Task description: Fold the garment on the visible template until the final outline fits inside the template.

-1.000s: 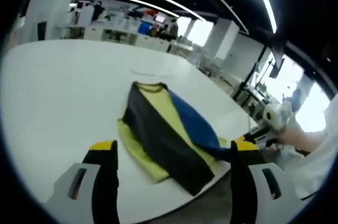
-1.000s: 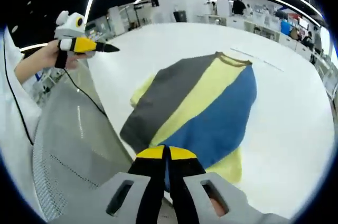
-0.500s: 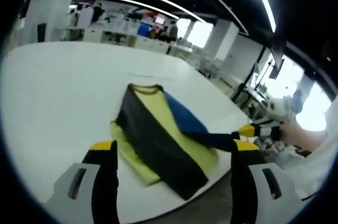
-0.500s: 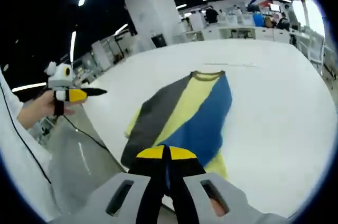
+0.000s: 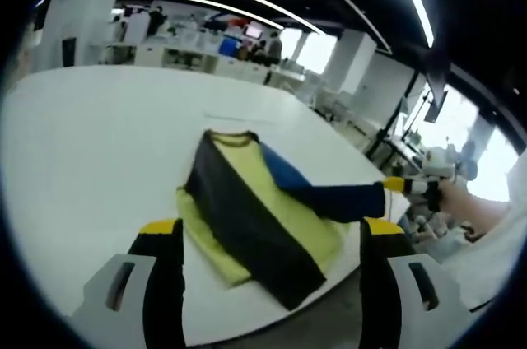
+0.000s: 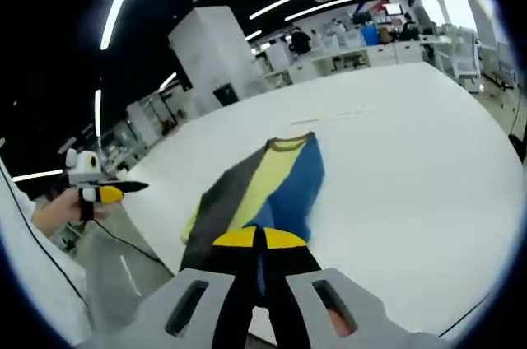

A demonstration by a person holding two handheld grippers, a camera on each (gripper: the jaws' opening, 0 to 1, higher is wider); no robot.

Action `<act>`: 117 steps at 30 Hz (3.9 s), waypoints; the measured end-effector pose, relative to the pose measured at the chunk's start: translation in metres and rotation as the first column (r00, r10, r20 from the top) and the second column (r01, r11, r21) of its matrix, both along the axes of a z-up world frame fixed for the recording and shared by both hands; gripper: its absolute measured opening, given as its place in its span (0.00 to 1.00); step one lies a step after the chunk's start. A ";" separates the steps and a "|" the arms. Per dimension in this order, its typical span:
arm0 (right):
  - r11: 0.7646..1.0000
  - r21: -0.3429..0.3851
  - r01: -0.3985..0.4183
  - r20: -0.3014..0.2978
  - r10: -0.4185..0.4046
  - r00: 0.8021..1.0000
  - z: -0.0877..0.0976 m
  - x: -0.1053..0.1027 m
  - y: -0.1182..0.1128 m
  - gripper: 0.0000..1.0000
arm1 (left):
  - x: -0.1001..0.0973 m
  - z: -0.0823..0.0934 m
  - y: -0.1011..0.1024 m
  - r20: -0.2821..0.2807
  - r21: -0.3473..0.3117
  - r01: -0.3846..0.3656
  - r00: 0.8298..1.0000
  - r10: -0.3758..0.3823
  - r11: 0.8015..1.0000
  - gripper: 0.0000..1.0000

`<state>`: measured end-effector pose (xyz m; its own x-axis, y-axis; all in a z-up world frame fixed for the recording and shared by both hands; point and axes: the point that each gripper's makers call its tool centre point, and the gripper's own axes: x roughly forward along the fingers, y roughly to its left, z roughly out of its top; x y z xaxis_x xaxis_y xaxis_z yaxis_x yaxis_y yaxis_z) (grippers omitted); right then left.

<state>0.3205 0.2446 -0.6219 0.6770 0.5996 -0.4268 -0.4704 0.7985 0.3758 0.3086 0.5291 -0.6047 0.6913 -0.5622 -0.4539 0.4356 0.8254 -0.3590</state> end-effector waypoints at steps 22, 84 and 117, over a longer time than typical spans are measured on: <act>0.992 -0.024 0.126 0.070 -0.124 0.990 0.029 0.027 -0.077 0.02 | -0.005 0.001 -0.007 -0.004 0.007 -0.004 1.000 0.004 1.000 0.85; 0.894 -0.257 0.366 -0.090 -0.399 0.912 -0.057 0.080 -0.230 0.02 | -0.004 -0.018 0.012 -0.071 0.041 -0.107 0.991 0.110 0.993 0.84; 0.860 -0.362 0.360 -0.132 -0.430 0.893 -0.100 0.122 -0.297 0.02 | 0.025 -0.026 -0.004 -0.109 0.059 -0.099 0.989 0.105 0.993 0.84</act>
<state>0.4428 -0.0524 -0.7215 0.7057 0.1070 -0.7004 -0.0313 0.9923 0.1200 0.3335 0.5255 -0.6311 0.6870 -0.4646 -0.5588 0.3084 0.8827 -0.3547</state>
